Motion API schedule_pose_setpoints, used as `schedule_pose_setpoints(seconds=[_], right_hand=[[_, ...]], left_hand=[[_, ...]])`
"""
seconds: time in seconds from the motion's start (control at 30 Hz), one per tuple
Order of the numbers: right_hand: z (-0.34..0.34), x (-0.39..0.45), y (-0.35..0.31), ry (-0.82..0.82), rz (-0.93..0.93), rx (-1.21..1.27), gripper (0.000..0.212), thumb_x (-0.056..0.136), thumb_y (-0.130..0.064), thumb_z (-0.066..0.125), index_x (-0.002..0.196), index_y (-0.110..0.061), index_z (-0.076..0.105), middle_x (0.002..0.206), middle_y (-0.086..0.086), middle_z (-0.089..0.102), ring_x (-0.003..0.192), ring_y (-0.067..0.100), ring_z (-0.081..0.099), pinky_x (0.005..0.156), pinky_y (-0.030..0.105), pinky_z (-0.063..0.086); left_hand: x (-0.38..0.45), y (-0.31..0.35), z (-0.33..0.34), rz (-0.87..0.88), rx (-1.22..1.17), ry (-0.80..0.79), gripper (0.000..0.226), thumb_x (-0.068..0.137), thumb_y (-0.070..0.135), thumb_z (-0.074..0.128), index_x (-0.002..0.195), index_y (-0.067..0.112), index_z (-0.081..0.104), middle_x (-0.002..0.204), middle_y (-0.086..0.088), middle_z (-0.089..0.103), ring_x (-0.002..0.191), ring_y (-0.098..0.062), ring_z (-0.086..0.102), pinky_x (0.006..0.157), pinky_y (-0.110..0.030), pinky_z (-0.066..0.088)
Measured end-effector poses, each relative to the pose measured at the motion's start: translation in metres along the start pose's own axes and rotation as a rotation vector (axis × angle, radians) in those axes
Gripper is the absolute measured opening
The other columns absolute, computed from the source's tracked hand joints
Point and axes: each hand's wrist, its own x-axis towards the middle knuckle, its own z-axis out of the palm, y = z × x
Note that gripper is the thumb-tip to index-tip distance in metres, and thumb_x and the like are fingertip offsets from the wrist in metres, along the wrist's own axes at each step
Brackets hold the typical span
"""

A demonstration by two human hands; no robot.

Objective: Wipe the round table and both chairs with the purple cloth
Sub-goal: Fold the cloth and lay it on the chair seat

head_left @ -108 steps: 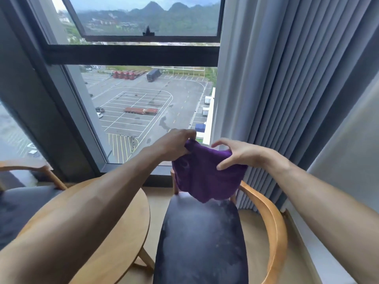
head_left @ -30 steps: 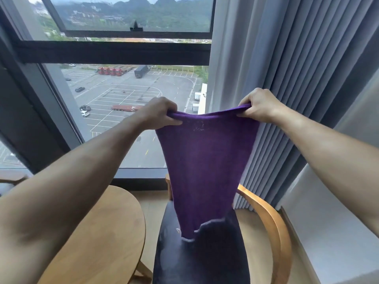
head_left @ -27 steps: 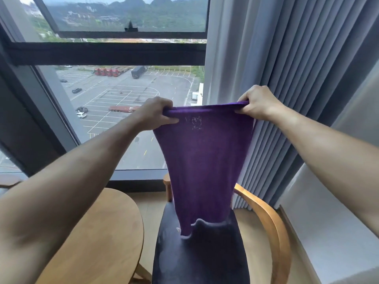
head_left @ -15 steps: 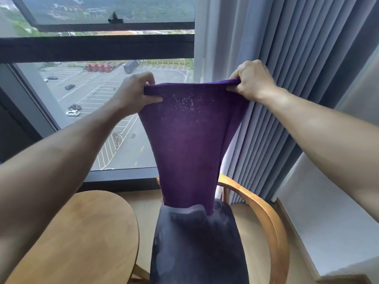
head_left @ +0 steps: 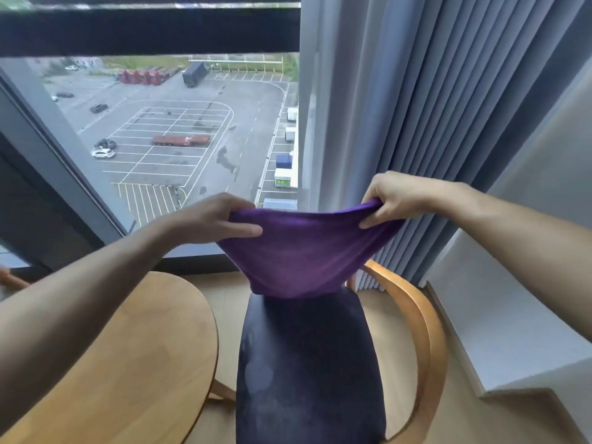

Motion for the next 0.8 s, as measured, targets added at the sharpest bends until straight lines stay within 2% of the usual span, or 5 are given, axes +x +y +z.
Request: schedule_pose_setpoints(seconds=[0.13,0.3,0.43,0.67,0.8], right_hand=[[0.085,-0.01,0.003,-0.232,-0.014,0.03,0.018,0.088,-0.036,0.069,0.071,-0.029,0.069,0.064,-0.01,0.066,0.062,0.008,0.063,0.061,0.031,0.053],[0.189,-0.008,0.007,-0.474,-0.05,-0.044,0.024,0.091,-0.032,0.063,0.078,-0.012,0.063,0.067,-0.002,0.057,0.065,0.017,0.053,0.068,0.04,0.048],[0.24,0.019,0.019,-0.45,-0.051,-0.005,0.018,0.093,-0.033,0.063,0.084,-0.017,0.065,0.077,-0.003,0.064,0.075,0.018,0.06,0.071,0.038,0.047],[0.323,0.093,0.061,-0.315,0.055,-0.049,0.025,0.095,-0.033,0.057,0.072,-0.026,0.051,0.08,-0.002,0.059,0.082,0.023,0.059,0.076,0.04,0.05],[0.36,0.14,0.095,-0.132,0.13,-0.111,0.033,0.096,-0.033,0.056,0.069,-0.024,0.041,0.082,0.001,0.056,0.089,0.032,0.063,0.067,0.034,0.042]], left_hand=[[-0.031,-0.032,0.077,-0.028,-0.106,-0.266,0.02,0.094,0.036,0.068,0.09,0.017,0.068,0.07,0.008,0.062,0.063,-0.005,0.056,0.058,-0.023,0.046],[-0.045,-0.072,0.16,-0.07,-0.038,-0.519,0.03,0.093,0.035,0.068,0.078,0.011,0.058,0.065,0.017,0.052,0.059,-0.004,0.047,0.056,-0.022,0.039],[-0.025,-0.106,0.198,-0.115,0.049,-0.478,0.029,0.093,0.032,0.067,0.082,0.006,0.061,0.078,-0.008,0.062,0.067,-0.018,0.056,0.062,-0.035,0.046],[0.032,-0.177,0.254,-0.211,0.203,-0.275,0.028,0.09,0.025,0.068,0.072,0.01,0.051,0.073,-0.007,0.056,0.069,-0.024,0.052,0.061,-0.035,0.035],[0.078,-0.223,0.274,-0.288,0.26,-0.104,0.021,0.089,0.021,0.068,0.078,0.007,0.056,0.081,-0.012,0.063,0.08,-0.033,0.059,0.061,-0.033,0.035]])
